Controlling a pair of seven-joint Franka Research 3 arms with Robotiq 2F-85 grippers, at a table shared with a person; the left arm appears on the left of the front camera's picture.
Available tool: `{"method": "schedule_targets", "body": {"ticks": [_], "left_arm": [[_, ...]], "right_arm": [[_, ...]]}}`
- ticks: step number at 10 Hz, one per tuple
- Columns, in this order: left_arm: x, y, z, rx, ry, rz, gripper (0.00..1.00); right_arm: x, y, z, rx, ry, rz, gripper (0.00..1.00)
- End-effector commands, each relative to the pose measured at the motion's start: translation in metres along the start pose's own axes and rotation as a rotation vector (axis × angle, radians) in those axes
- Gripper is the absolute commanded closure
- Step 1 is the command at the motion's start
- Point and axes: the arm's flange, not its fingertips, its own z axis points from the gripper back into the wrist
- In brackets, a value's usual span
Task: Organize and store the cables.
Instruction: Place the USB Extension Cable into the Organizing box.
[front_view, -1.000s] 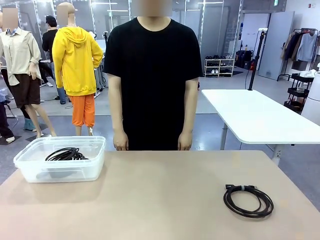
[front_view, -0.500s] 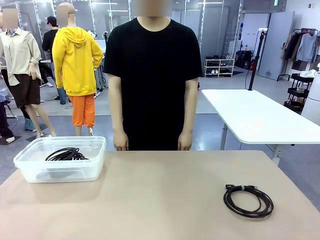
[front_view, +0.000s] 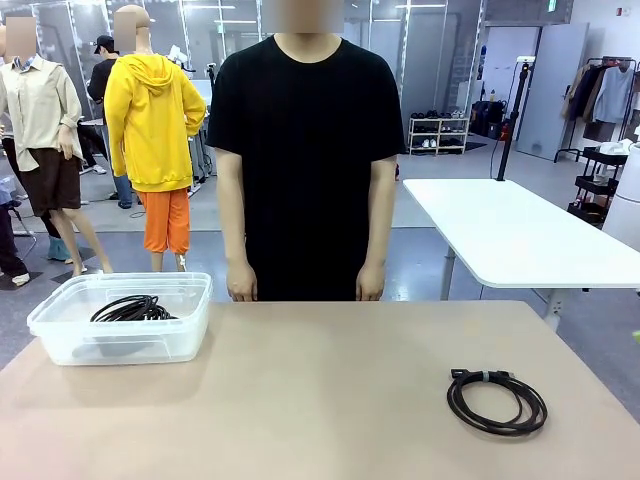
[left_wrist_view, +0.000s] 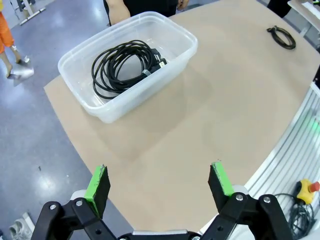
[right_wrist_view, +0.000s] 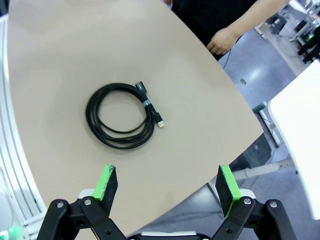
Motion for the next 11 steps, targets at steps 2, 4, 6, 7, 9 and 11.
{"method": "schedule_targets", "body": {"ticks": [2, 4, 6, 7, 9, 11], "left_arm": [[0.001, -0.001, 0.000, -0.002, 0.016, 0.013, 0.00], [0.001, -0.001, 0.000, -0.002, 0.016, 0.013, 0.00], [0.001, -0.001, 0.000, -0.002, 0.016, 0.013, 0.00], [0.001, -0.001, 0.000, -0.002, 0.016, 0.013, 0.00], [0.001, -0.001, 0.000, -0.002, 0.016, 0.013, 0.00], [0.001, -0.001, 0.000, -0.002, 0.016, 0.013, 0.00]], "right_arm": [[0.093, 0.010, -0.072, -0.014, 0.336, 0.241, 0.00], [0.124, 0.020, -0.144, 0.047, 0.470, 0.346, 0.00], [0.134, 0.031, -0.194, 0.110, 0.553, 0.414, 0.00], [0.129, 0.030, -0.212, 0.168, 0.570, 0.398, 0.00], [0.115, 0.030, -0.240, 0.274, 0.578, 0.371, 0.00], [0.106, 0.026, -0.254, 0.352, 0.553, 0.327, 0.00]]}}
